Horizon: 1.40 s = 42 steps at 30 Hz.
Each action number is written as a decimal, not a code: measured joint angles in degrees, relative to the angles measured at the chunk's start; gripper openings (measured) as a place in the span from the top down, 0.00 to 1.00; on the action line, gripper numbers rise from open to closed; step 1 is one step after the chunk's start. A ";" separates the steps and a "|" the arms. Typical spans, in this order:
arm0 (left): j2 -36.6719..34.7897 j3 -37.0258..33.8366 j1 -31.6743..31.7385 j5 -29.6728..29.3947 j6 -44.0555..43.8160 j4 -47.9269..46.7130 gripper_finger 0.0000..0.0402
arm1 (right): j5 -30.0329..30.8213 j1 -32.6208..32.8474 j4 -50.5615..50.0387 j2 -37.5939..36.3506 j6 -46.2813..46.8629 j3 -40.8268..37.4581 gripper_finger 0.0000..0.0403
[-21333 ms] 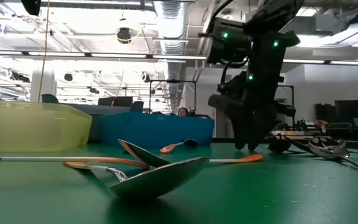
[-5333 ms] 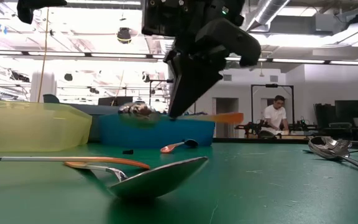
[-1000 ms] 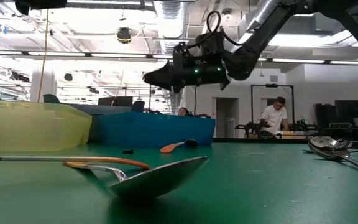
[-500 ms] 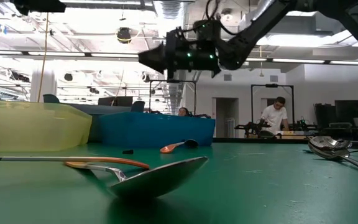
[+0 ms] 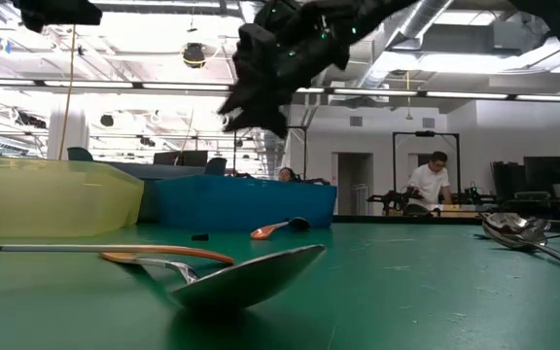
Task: Sort silverware by color (type)
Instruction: Put the blue spoon into the light blue bin
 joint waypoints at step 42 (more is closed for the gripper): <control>0.02 -0.02 -0.02 0.37 -6.96 0.00 0.70 | 35.41 32.43 -56.90 -35.45 55.06 -27.62 0.60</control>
